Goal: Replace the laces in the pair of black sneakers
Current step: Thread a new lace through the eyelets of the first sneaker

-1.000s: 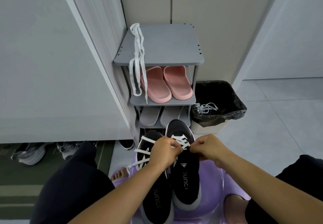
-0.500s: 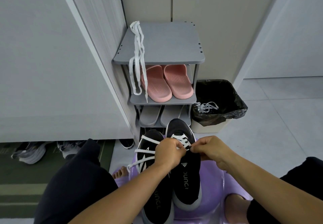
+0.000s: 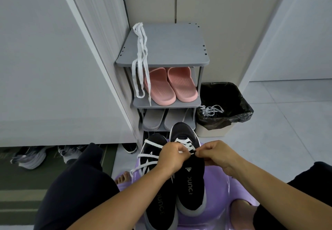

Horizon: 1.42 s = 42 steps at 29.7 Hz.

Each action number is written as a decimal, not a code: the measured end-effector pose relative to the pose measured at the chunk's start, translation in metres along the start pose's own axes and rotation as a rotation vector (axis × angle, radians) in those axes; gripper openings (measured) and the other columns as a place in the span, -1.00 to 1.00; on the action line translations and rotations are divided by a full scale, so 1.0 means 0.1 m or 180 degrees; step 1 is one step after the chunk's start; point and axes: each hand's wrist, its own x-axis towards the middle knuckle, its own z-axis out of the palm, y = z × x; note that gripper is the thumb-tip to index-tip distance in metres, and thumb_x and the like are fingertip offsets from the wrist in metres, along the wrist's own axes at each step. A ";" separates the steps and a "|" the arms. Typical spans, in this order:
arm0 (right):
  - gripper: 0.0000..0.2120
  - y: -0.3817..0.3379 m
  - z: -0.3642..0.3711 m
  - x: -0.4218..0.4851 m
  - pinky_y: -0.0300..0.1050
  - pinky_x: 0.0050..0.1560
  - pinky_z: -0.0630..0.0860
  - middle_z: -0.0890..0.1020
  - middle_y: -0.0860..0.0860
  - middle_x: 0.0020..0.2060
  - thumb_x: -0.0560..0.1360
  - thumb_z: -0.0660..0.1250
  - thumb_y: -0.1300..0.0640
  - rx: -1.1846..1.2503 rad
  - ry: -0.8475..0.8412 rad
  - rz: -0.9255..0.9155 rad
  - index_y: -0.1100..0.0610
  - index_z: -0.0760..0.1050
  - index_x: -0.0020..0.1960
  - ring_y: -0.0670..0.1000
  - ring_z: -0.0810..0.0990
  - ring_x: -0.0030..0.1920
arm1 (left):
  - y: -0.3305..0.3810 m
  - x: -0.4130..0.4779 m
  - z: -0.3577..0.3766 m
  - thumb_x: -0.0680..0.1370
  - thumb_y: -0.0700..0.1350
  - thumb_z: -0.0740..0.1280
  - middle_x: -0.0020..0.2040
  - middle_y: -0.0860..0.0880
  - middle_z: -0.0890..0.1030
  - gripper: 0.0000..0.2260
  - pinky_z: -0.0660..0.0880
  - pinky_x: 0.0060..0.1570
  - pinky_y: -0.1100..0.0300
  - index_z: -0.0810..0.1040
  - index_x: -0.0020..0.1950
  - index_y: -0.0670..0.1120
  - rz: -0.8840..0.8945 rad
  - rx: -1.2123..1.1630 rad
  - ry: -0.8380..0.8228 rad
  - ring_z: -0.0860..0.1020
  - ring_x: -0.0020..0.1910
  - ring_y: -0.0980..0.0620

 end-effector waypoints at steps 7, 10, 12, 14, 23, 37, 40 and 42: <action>-0.89 0.01 0.00 0.00 -0.28 -0.42 0.54 0.62 0.10 -0.44 0.41 0.35 0.43 -0.0150 0.0111 -0.0034 0.30 0.57 -0.25 -0.07 0.59 -0.48 | 0.04 0.01 0.05 0.47 -0.13 0.37 -0.05 -0.09 0.67 -0.88 0.49 0.08 0.06 0.67 -0.09 -0.13 0.0072 0.0432 0.0020 0.60 -0.01 -0.05; -0.87 0.03 0.04 0.01 -0.27 -0.36 0.56 0.60 0.13 -0.41 0.40 0.34 0.43 -0.0530 0.0247 -0.0288 0.29 0.58 -0.28 -0.01 0.58 -0.41 | 0.06 0.00 0.03 0.47 -0.15 0.36 -0.04 -0.10 0.67 -0.88 0.49 0.06 0.07 0.66 -0.08 -0.14 0.0044 0.0509 -0.0010 0.60 -0.02 -0.06; -0.89 0.05 0.09 0.02 -0.10 -0.20 0.58 0.63 0.17 -0.37 0.39 0.36 0.37 -0.0886 0.0390 -0.0496 0.26 0.60 -0.29 0.12 0.61 -0.32 | 0.05 0.00 0.02 0.47 -0.16 0.35 -0.06 -0.11 0.67 -0.88 0.50 0.04 0.08 0.66 -0.09 -0.15 0.0064 0.0558 -0.0022 0.60 -0.03 -0.07; -0.90 0.07 0.12 0.02 0.01 -0.09 0.58 0.67 0.15 -0.32 0.37 0.38 0.29 -0.1306 0.0542 -0.0659 0.18 0.62 -0.31 0.17 0.65 -0.23 | 0.06 -0.01 0.02 0.47 -0.17 0.33 -0.08 -0.13 0.66 -0.87 0.50 0.02 0.08 0.66 -0.10 -0.17 0.0103 0.0599 -0.0046 0.59 -0.03 -0.09; -0.93 0.09 0.18 0.00 -0.09 -0.12 0.51 0.65 0.07 -0.24 0.41 0.36 0.21 -0.2068 0.0692 -0.0939 0.19 0.61 -0.20 0.05 0.61 -0.19 | 0.05 -0.01 0.00 0.47 -0.21 0.32 -0.08 -0.14 0.66 -0.88 0.52 0.00 0.08 0.65 -0.11 -0.18 0.0081 0.0400 -0.0145 0.60 -0.05 -0.07; -0.82 0.07 0.04 0.07 -0.31 -0.34 0.53 0.53 0.07 -0.41 0.52 0.28 0.31 -0.0202 -0.0150 -0.0138 0.23 0.51 -0.25 -0.08 0.50 -0.42 | 0.06 -0.01 -0.07 0.48 -0.15 0.37 0.04 0.01 0.56 -0.87 0.44 0.10 0.21 0.61 0.01 -0.08 0.0318 0.0522 -0.0328 0.54 -0.04 0.07; -0.76 0.04 0.00 0.05 -0.33 -0.36 0.54 0.54 0.09 -0.41 0.54 0.23 0.34 -0.0443 -0.0107 -0.0235 0.23 0.49 -0.30 -0.08 0.51 -0.44 | 0.05 -0.02 -0.09 0.42 -0.11 0.44 -0.06 0.11 0.40 -0.77 0.40 0.15 0.12 0.51 0.03 -0.01 0.0374 0.0723 -0.0166 0.44 -0.11 0.10; -0.75 0.06 -0.01 0.04 -0.33 -0.35 0.54 0.55 0.08 -0.40 0.54 0.22 0.35 -0.0541 -0.0097 -0.0314 0.22 0.48 -0.30 -0.08 0.52 -0.44 | 0.06 -0.04 -0.10 0.41 -0.11 0.44 -0.14 0.15 0.36 -0.80 0.38 0.18 0.06 0.46 -0.06 0.05 0.0345 0.0743 -0.0107 0.42 -0.13 0.11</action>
